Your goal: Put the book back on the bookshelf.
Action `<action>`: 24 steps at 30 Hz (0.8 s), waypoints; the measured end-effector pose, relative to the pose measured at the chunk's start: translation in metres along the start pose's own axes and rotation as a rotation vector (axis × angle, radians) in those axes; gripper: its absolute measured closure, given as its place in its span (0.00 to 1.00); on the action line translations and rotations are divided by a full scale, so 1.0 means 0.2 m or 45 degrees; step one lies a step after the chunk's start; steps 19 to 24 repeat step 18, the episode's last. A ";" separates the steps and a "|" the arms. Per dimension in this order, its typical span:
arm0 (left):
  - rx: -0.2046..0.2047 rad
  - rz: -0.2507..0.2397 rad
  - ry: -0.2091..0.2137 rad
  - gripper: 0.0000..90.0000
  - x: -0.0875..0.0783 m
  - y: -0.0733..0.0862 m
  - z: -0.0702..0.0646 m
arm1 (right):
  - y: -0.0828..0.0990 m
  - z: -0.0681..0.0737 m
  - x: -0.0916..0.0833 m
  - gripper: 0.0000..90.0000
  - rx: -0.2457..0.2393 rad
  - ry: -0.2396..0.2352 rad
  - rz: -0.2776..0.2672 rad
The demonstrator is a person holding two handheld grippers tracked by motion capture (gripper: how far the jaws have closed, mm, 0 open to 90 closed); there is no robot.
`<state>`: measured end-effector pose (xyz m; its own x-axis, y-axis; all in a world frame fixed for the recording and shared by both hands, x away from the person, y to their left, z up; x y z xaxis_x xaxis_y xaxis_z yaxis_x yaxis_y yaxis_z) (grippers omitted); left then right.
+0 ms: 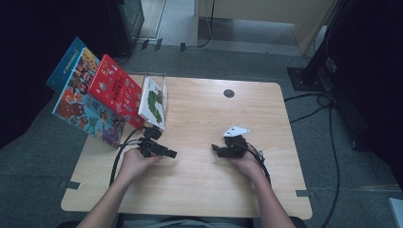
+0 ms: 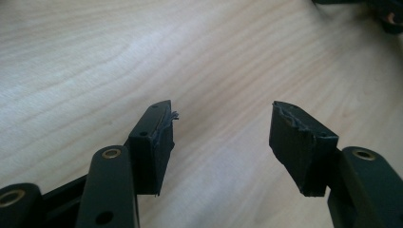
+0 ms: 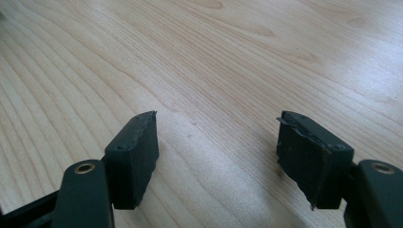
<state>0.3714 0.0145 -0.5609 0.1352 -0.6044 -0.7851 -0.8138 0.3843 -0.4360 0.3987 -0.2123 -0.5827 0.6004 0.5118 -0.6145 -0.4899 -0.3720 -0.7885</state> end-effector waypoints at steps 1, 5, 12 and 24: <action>-0.004 -0.028 0.012 0.47 0.01 0.01 0.01 | 0.00 0.00 0.00 0.34 0.000 0.002 0.000; 0.001 -0.039 0.029 0.47 0.02 0.01 0.00 | 0.00 0.01 0.00 0.34 -0.008 0.002 0.000; 0.011 -0.055 0.028 0.47 0.01 0.02 0.00 | 0.00 0.01 0.00 0.34 -0.007 0.003 0.000; 0.020 -0.071 0.028 0.47 0.01 0.02 0.00 | 0.00 0.01 0.00 0.34 -0.005 0.004 0.000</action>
Point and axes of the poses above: each handheld gripper's, and its own axes: x roughly forward along the jaws, y roughly out of its underside, z roughly to its left, the point moved 9 cm from there along x, roughly forward along the jaws, and after that the axes turned 3 degrees about -z, right-handed, at the moved point
